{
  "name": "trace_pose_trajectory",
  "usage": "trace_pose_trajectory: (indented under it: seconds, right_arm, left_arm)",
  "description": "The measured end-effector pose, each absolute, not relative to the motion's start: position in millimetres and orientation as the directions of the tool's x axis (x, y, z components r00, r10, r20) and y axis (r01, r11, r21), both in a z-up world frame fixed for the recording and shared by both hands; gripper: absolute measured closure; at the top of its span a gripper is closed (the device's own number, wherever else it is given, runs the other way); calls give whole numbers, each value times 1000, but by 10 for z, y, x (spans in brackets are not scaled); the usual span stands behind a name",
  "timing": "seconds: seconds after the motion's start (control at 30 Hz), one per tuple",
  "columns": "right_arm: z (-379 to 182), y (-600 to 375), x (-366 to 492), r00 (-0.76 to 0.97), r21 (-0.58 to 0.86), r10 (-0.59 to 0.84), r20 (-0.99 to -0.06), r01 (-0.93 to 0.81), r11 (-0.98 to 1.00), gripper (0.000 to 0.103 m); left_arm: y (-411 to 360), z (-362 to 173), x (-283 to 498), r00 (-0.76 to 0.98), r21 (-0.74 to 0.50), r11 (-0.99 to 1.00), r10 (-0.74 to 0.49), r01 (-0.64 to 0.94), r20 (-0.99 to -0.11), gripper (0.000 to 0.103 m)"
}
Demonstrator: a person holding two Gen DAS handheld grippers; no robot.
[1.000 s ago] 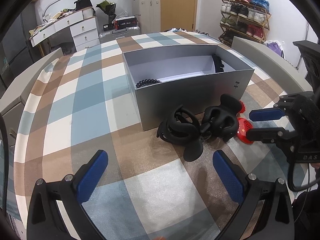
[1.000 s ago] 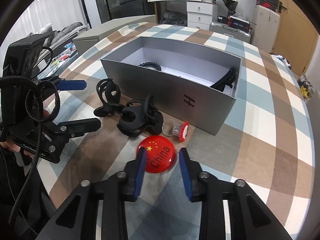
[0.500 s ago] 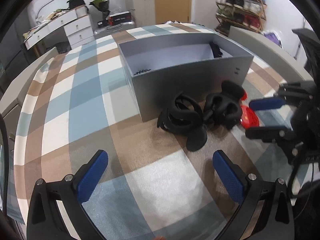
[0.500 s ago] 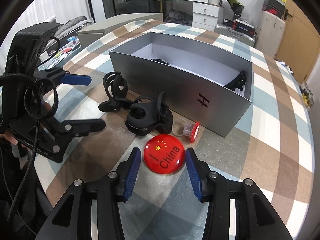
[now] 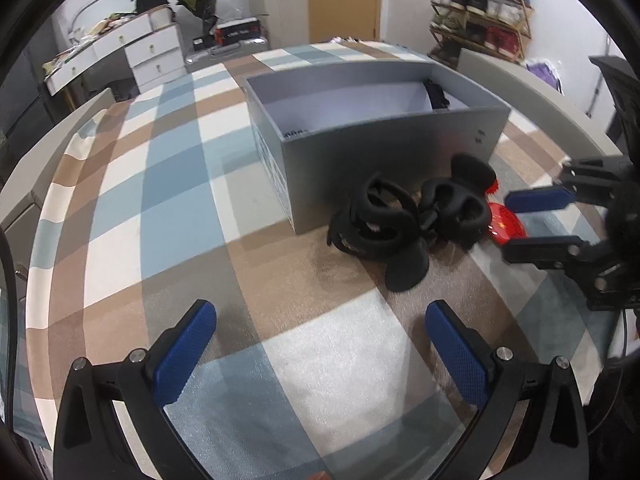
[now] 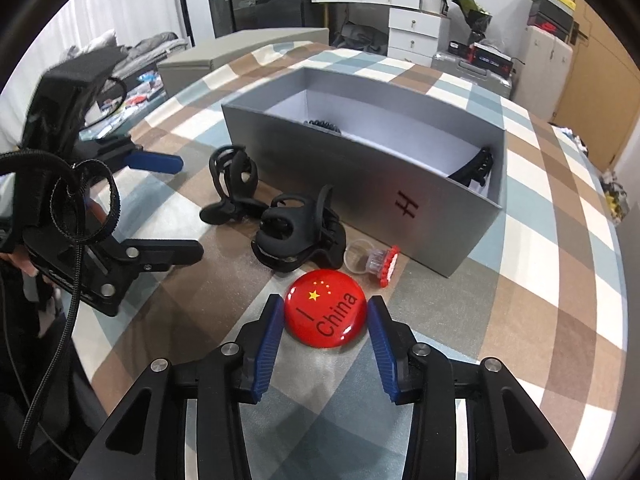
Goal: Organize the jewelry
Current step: 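Grasp the red 'China' badge with the right gripper and lift it, then grasp a black clip holder with the left gripper while the right gripper carries the red badge toward the box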
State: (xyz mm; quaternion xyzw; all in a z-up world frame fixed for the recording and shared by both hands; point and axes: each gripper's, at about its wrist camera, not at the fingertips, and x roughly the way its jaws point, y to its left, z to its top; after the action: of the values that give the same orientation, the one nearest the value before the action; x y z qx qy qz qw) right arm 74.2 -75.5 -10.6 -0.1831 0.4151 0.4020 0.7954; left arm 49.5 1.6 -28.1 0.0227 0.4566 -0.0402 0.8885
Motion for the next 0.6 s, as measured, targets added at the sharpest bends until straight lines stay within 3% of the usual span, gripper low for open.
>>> trace_pose_trajectory:
  seconds: [0.27,0.37,0.53,0.6]
  right_arm:
    - [163,-976,768,361,106,569,-739,-772,627,62]
    - [194,-1004,788,375,111,569,-732,-758,642,62]
    - [225,-994,769,376,112,576,-726,-762,638,62]
    - [230,-997,773,376,108,576,-726,-764,636,62]
  left_arm:
    - [-20,-224,544,633,-67,996,-91,61,-769,2]
    - [-47,-214,558,642,-77,994,-105,71,-760,14]
    - [-93,-197,599,646,-76,992,-122,99,-753,16]
    - [-103,-186,615,652,-71,992,-120,101,-749,22]
